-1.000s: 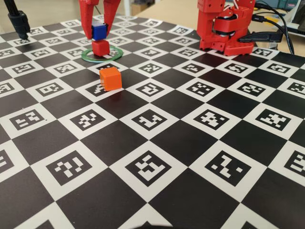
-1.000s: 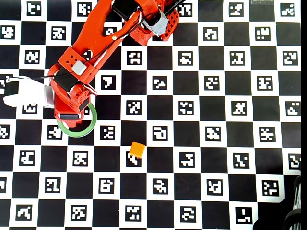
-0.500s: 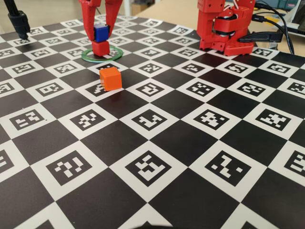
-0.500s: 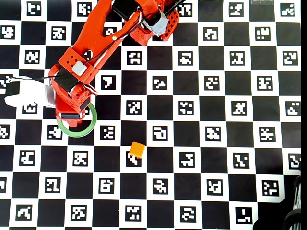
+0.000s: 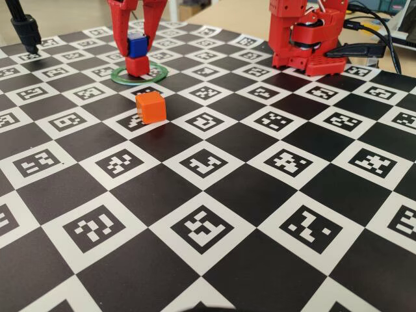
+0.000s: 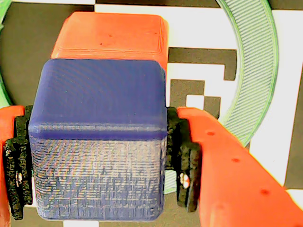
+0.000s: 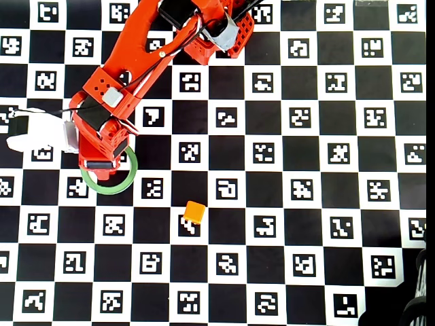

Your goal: Grab the red cube then put it in the green circle then put the blue cube on top and finally the orange cube on top

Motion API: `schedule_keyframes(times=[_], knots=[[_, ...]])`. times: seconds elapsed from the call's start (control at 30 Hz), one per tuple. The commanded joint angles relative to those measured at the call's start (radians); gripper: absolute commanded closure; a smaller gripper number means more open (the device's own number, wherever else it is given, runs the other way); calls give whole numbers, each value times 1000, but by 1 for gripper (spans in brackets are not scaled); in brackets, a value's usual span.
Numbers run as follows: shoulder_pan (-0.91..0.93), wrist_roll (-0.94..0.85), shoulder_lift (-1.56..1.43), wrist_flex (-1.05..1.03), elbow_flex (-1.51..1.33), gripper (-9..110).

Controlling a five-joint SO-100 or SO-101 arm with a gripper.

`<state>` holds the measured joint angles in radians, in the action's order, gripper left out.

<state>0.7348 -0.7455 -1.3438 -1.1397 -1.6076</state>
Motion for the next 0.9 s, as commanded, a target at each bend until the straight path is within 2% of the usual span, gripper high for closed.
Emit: schedule_keyframes(times=[0.0,0.77,0.87], knots=[[3,2,-23,18,9,100],[6,-18,-20,18,-3,95],[6,-23,-20,18,-5,90]])
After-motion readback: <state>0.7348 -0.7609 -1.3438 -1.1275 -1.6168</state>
